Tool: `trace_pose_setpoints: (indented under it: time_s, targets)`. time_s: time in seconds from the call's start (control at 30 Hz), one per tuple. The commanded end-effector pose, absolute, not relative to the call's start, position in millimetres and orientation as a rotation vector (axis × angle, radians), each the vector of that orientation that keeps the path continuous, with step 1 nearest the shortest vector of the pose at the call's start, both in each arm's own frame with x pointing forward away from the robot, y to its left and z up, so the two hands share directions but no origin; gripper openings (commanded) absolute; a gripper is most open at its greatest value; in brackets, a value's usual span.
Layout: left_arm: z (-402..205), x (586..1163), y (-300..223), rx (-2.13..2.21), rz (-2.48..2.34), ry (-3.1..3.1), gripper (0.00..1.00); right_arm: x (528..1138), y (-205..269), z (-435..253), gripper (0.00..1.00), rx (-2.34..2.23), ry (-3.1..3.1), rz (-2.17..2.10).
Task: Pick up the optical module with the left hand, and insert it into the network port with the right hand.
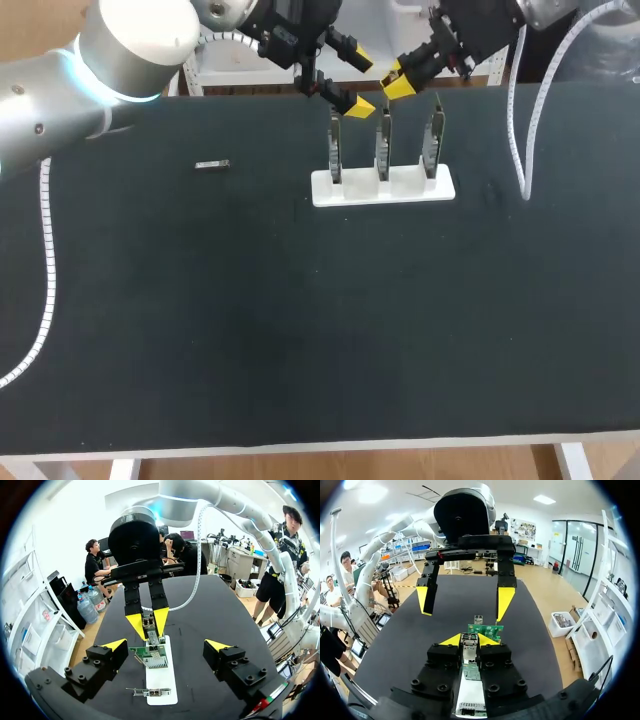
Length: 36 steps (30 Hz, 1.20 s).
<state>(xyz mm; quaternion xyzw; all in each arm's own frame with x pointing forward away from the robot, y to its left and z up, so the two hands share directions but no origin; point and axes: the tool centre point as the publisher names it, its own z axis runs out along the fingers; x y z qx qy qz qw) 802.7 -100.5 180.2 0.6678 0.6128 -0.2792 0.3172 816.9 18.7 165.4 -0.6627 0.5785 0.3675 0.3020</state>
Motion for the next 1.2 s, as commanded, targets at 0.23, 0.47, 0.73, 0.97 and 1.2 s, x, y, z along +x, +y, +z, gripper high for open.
trace_pose_setpoints:
  time_s: [0.23,0.47,0.73,0.97,1.2]
  targets:
    - [180.8,802.2,-101.1,1.758,-0.731,1.617,1.00,811.7,20.1,164.5,0.00,-1.753,1.545,0.957]
    - [180.8,802.2,-101.1,1.758,-0.731,1.617,1.00,812.3,20.9,161.3,0.00,-1.757,1.552,0.967]
    - [180.8,802.2,-101.1,1.758,-0.731,1.617,1.00,812.5,20.4,159.5,0.00,-1.756,1.559,0.970]
    - [180.8,802.2,-101.1,1.758,-0.731,1.617,1.00,813.8,20.4,162.7,0.00,-1.755,1.554,0.959]
    - [180.8,802.2,-101.1,1.758,-0.731,1.617,1.00,815.8,22.2,158.5,0.00,-1.758,1.561,0.961]
